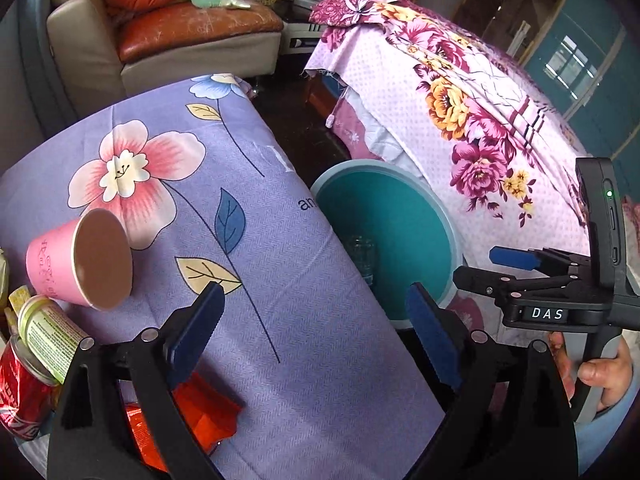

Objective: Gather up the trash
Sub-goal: 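Grasp the pink paper cup with the right gripper while the left gripper grasps the red Coca-Cola can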

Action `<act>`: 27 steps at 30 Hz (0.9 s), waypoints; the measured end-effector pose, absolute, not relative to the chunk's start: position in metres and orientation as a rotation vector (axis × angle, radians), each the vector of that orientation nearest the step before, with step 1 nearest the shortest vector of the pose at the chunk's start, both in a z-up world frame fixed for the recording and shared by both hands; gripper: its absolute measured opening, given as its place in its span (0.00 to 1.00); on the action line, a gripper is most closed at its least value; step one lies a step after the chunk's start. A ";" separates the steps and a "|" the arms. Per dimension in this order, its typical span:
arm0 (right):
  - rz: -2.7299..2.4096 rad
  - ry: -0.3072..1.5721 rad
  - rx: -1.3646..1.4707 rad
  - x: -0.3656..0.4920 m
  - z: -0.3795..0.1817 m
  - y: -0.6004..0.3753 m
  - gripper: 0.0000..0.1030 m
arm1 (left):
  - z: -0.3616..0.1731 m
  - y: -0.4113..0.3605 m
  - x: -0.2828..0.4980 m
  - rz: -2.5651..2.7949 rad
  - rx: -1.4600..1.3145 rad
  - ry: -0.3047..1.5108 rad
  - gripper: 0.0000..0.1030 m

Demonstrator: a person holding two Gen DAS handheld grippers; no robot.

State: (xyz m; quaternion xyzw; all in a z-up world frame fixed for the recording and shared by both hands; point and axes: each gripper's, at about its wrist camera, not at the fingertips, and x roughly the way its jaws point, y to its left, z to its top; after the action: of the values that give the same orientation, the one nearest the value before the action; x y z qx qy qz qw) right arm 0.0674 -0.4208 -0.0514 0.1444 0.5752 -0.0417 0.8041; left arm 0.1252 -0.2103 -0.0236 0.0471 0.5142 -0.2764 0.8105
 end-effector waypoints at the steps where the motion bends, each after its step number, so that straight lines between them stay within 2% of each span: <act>1: -0.085 1.229 0.299 0.067 -0.048 -0.415 0.78 | -0.021 -0.204 0.123 -0.586 0.099 1.096 0.89; 13: 0.010 1.214 0.122 0.074 -0.009 -0.331 0.81 | 0.002 -0.111 0.110 -0.490 0.071 1.064 0.90; 27: 0.171 1.217 -0.267 0.122 0.020 -0.210 0.81 | 0.000 0.014 0.130 -0.375 0.136 1.100 0.90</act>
State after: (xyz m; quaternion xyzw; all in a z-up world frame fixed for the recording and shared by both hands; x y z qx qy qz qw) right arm 0.1218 -0.2096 0.0196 -0.1247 0.5691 0.0798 0.8088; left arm 0.1297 0.0141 0.0000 0.0642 0.5193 -0.1769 0.8336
